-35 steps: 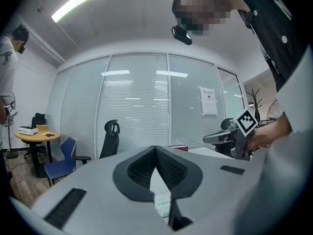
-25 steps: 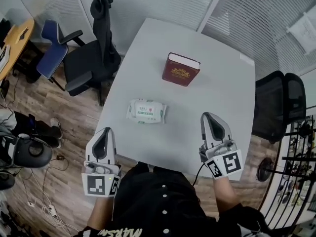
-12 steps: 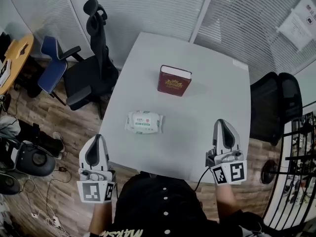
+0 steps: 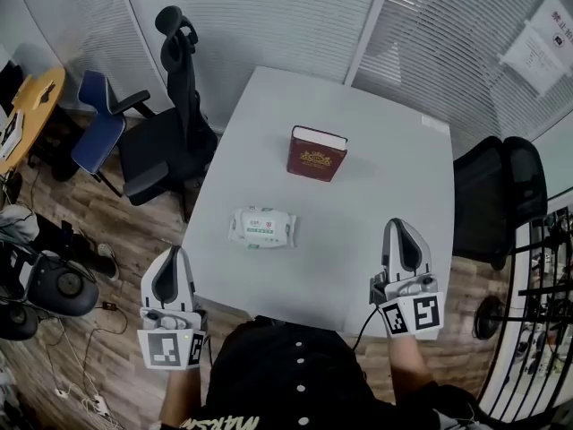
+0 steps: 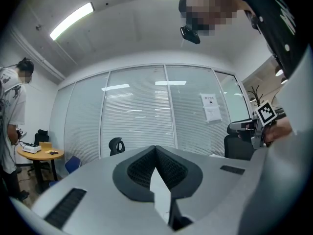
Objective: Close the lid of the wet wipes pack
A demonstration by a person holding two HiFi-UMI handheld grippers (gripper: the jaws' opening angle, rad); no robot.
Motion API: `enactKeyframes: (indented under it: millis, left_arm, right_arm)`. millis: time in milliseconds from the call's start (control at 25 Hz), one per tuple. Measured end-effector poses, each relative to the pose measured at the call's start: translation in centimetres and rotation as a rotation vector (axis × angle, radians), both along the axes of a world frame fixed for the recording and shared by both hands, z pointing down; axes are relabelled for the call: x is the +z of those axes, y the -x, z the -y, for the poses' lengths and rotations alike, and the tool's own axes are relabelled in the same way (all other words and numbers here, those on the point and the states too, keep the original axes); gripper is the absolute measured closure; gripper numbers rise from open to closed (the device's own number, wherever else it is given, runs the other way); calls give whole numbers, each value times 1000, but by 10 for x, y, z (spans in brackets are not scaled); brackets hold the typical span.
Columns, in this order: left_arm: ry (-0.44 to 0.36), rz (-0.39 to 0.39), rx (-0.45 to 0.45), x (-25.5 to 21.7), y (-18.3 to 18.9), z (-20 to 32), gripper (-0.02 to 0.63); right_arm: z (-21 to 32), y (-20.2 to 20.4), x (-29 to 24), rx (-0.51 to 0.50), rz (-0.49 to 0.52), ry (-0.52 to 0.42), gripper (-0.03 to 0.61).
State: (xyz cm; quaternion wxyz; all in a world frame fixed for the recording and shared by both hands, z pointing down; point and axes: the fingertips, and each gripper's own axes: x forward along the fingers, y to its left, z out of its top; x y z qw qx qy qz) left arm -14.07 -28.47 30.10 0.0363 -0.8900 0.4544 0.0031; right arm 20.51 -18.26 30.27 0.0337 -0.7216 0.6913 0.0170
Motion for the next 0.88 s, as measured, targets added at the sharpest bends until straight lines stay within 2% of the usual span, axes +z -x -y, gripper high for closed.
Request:
enactKeyframes:
  millis: [160,480,880]
  left_arm:
    - [-19,-4,6,4,0,-19,600]
    - [3,12,8,-7,1,15,600]
    - [-14,18,12,-11,-2,9,600]
  right_arm:
    - [-14,6,5,-15,-19,1,551]
    - [20,6,-4,-12,-1,26,551]
    - [20,10,-6,-15,-27,32,551]
